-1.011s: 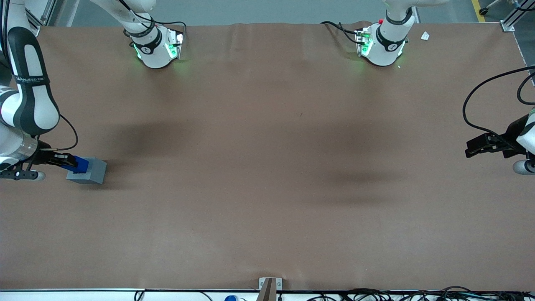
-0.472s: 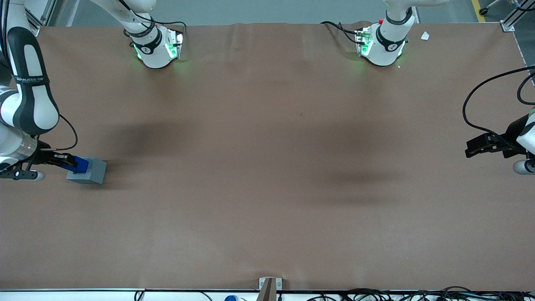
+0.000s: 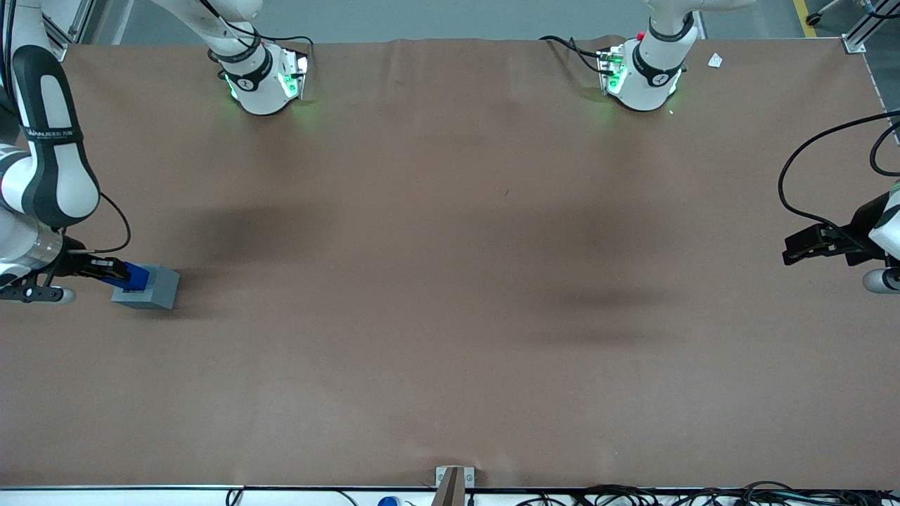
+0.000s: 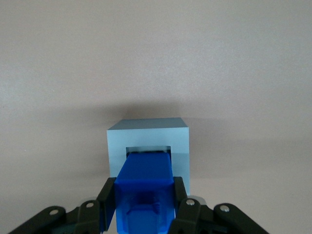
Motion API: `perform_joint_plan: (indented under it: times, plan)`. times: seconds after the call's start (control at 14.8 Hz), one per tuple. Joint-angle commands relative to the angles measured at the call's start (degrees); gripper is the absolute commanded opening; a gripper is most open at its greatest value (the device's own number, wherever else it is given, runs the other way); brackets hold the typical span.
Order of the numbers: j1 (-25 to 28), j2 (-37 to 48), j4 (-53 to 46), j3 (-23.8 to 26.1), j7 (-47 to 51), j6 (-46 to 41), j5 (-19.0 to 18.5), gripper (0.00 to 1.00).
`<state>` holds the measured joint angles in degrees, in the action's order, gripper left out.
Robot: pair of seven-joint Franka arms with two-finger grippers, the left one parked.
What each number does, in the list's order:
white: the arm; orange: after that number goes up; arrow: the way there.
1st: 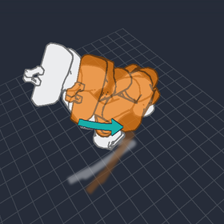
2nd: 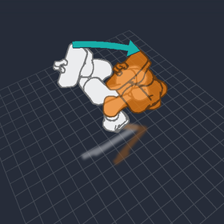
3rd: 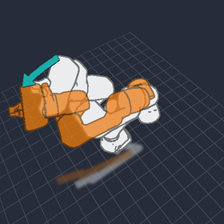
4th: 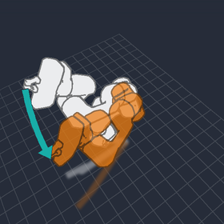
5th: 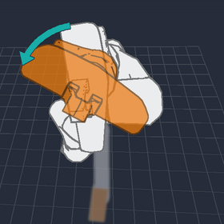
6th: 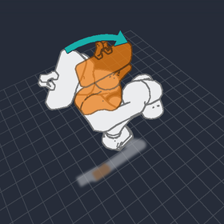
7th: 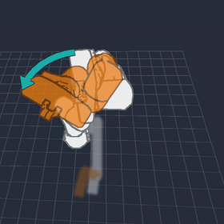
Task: Insert blue part into gray base with right arm
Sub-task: 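Align the held blue cube above the gray base opening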
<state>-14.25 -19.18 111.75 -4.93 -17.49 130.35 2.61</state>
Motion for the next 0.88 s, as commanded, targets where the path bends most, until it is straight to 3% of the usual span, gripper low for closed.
perform_joint_plan:
  times: [0.0,0.81]
  plan:
    - [-1.31,-1.47,0.66,0.88,-0.44,0.43,-0.23,0.32]
    - [-1.31,-2.53,0.93,0.79,-1.4,0.17,-0.23,0.32]
